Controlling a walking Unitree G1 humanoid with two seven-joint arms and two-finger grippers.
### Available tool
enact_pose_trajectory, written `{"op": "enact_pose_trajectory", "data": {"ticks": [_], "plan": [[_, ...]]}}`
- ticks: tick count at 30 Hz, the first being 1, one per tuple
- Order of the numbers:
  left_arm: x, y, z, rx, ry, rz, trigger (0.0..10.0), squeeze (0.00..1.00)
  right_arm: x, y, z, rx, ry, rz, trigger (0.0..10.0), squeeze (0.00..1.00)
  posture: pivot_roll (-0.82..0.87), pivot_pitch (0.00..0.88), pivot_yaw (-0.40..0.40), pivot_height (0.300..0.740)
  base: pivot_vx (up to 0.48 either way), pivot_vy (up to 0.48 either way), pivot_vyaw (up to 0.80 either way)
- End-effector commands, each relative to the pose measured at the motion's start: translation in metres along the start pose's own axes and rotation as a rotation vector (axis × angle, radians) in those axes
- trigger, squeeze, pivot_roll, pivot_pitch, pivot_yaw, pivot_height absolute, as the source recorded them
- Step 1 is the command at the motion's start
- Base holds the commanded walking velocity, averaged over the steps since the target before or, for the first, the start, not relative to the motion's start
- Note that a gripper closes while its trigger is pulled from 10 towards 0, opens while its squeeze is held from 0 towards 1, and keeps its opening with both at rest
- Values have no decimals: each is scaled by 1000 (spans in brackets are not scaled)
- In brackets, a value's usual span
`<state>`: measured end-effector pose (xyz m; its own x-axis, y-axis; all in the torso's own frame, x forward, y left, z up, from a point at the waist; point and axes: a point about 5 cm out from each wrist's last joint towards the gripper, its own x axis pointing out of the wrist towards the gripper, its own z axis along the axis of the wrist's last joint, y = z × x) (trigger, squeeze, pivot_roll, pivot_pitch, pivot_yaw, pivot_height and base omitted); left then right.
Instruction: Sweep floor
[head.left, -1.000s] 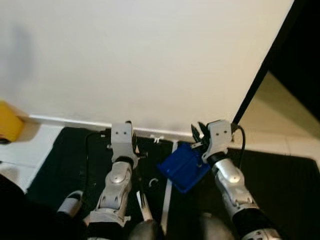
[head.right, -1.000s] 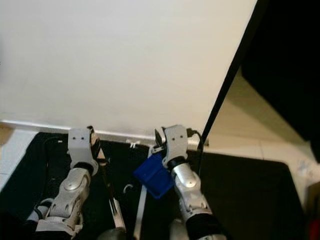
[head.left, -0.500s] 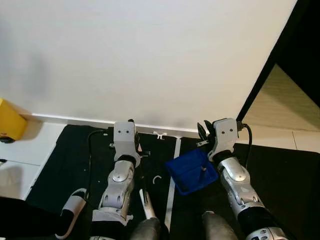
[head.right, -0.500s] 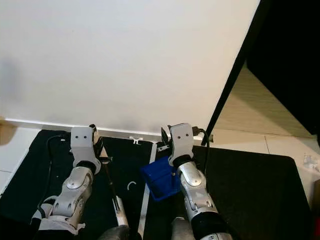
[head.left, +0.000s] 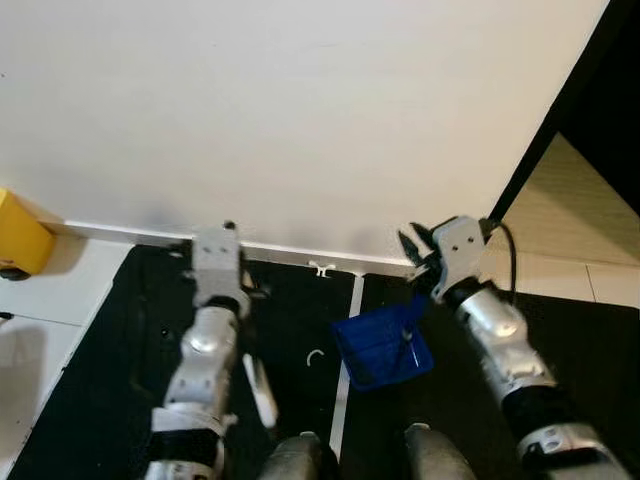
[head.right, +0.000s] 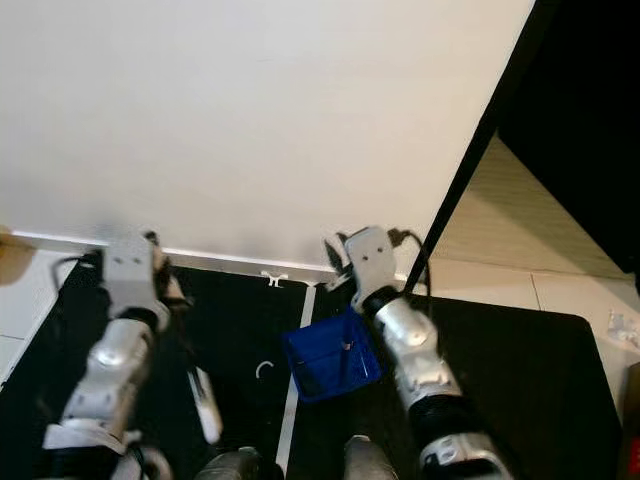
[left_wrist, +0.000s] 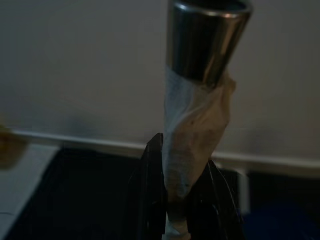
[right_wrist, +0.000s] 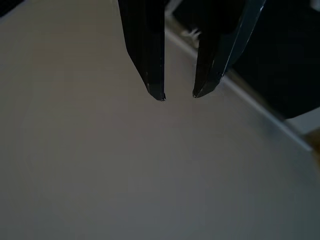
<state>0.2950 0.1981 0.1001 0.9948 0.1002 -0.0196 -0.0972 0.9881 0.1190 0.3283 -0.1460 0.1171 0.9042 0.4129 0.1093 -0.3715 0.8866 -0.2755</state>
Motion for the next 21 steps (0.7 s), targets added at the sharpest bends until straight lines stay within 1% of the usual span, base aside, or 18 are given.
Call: {"op": "enact_pose_trajectory", "data": {"ticks": [1, 4, 5, 7, 8, 9, 10, 12, 13, 15, 17, 21], "plan": [[1, 6, 6, 18, -31, 14, 10000, 0, -1, -4, -2, 0, 12, -20, 10000, 0, 31, 117, 55, 740, 0, 0, 0], [0, 10, 4, 16, -25, 34, 10000, 0, 0, -19, -5, -35, 47, -95, 10000, 0, 39, 113, 52, 740, 0, 0, 0], [-2, 9, 2, 14, -19, 35, 10000, 0, -2, -26, -11, -39, 91, -155, 10000, 0, 41, 113, 52, 740, 0, 0, 0], [-5, 7, -2, 11, -8, 31, 10000, 0, -7, -35, -23, -42, 174, -251, 10000, 0, 44, 112, 52, 740, 0, 0, 0], [-5, 7, -2, 11, -8, 31, 10000, 0, -7, -35, -23, -42, 174, -251, 10000, 0, 44, 112, 52, 740, 0, 0, 0], [-7, 5, -5, 9, 1, 25, 10000, 0, -13, -36, -34, -26, 239, -308, 10000, 0, 44, 113, 55, 740, 0, 0, 0], [-7, 5, -5, 9, 1, 25, 10000, 0, -13, -36, -34, -26, 239, -308, 10000, 0, 44, 113, 55, 740, 0, 0, 0], [-7, 4, -6, 7, 7, 20, 10000, 0, -17, -37, -41, -16, 286, -352, 10000, 0, 43, 114, 59, 740, 0, 0, 0], [-7, 4, -6, 7, 7, 20, 10000, 0, -17, -37, -41, -16, 286, -352, 10000, 0, 43, 114, 59, 740, 0, 0, 0], [-7, 2, -7, 7, 13, 11, 10000, 0, -20, -44, -46, 9, 316, -425, 10000, 0, 37, 115, 62, 740, 0, 0, 0], [-6, 2, -7, 6, 15, 9, 10000, 0, -22, -48, -47, 19, 325, -455, 10000, 0, 33, 116, 64, 740, 0, 0, 0], [-5, 1, -7, 3, 16, 6, 10000, 0, -22, -47, -48, 32, 324, -460, 10000, 0, 27, 116, 64, 740, 0, 0, 0]]}}
